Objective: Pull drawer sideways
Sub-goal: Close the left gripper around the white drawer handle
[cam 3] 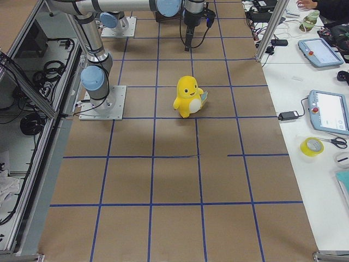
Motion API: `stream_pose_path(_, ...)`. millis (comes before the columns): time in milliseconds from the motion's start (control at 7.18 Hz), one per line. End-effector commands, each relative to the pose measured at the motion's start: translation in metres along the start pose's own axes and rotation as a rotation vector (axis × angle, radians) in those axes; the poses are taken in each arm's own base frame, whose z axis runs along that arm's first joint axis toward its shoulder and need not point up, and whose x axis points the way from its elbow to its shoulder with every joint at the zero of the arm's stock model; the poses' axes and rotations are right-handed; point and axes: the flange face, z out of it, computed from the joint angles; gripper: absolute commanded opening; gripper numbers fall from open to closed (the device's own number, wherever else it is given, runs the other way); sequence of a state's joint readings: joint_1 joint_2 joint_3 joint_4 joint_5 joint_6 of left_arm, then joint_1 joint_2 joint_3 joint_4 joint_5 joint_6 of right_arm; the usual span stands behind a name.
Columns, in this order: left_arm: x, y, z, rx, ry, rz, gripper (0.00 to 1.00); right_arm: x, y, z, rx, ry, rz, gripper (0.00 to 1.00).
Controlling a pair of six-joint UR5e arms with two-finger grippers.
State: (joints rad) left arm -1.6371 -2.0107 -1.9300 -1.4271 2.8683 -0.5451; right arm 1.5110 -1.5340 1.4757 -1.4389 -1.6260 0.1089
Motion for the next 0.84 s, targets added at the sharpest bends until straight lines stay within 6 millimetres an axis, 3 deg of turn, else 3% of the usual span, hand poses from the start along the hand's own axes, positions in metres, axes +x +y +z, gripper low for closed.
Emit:
stream_pose_path(0,0.001,-0.002,-0.001,0.001,0.001,0.004,0.02,0.0,0.0,0.0,-0.002,0.0,0.0,1.0)
stream_pose_path(697,0.0,-0.004,-0.019,0.034,0.004,-0.004,0.02,0.001,0.0,0.0,0.0,0.0,0.002,1.0)
